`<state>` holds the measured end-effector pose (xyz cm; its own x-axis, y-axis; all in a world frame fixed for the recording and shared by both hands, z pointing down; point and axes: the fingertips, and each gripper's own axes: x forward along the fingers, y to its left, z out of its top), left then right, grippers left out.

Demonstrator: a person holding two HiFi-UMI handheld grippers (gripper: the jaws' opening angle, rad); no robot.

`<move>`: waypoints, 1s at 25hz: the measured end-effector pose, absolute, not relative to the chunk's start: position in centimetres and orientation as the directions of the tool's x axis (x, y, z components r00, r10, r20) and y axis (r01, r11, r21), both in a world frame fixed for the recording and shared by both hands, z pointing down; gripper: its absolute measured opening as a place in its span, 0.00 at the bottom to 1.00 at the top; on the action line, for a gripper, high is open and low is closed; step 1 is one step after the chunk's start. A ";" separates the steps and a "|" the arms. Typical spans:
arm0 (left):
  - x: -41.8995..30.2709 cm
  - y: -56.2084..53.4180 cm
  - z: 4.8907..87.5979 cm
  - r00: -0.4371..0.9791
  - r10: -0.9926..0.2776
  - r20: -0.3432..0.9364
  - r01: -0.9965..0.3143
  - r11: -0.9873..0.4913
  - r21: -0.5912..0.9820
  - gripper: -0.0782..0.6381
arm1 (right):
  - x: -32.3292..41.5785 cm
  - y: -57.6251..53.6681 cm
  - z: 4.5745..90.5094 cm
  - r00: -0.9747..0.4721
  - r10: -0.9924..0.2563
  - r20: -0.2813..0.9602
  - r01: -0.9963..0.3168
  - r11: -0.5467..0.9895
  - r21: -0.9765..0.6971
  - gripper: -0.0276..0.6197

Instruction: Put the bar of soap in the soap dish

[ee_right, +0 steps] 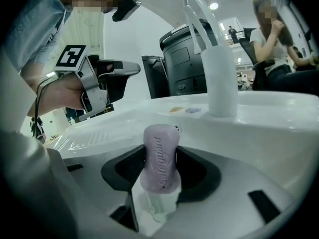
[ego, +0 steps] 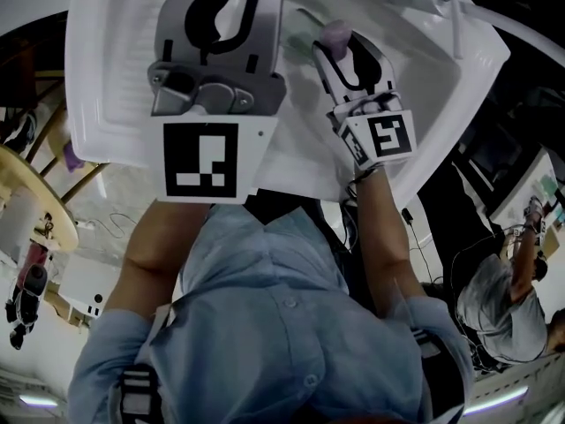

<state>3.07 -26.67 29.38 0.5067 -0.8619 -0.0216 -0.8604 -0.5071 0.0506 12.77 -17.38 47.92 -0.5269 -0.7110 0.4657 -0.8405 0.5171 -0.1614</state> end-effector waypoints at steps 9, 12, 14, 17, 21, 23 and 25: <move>2.3 -26.8 30.5 0.496 -0.868 -0.016 -0.866 -0.496 0.066 0.12 | 12.1 -17.1 51.1 -0.547 -0.666 0.508 -0.822 0.544 -0.171 0.36; 2.2 -26.8 30.7 0.496 -0.868 -0.013 -0.866 -0.496 0.067 0.12 | 11.8 -17.0 52.0 -0.554 -0.649 0.521 -0.814 0.553 -0.176 0.36; 2.0 -26.9 30.9 0.495 -0.869 -0.011 -0.867 -0.494 0.065 0.12 | 11.7 -17.1 52.6 -0.557 -0.641 0.528 -0.810 0.561 -0.172 0.36; 1.8 -27.0 31.2 0.489 -0.873 -0.008 -0.870 -0.488 0.068 0.12 | 11.6 -17.2 53.3 -0.561 -0.629 0.538 -0.804 0.569 -0.173 0.36; 1.7 -27.0 31.3 0.490 -0.872 -0.007 -0.870 -0.489 0.069 0.12 | 11.1 -17.1 53.9 -0.565 -0.609 0.557 -0.799 0.572 -0.184 0.36; 1.6 -27.1 31.4 0.489 -0.872 -0.007 -0.870 -0.489 0.072 0.12 | 11.0 -17.1 54.2 -0.565 -0.605 0.561 -0.798 0.574 -0.185 0.36; 1.5 -27.2 31.5 0.490 -0.872 -0.006 -0.869 -0.489 0.075 0.12 | 11.0 -17.0 54.6 -0.565 -0.601 0.566 -0.797 0.574 -0.187 0.36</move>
<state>1.54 -27.16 31.52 0.4896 -0.8719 -0.0062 -0.8692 -0.4887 0.0749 11.01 -17.04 54.63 -0.5652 -0.6006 0.5655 -0.7971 0.5741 -0.1869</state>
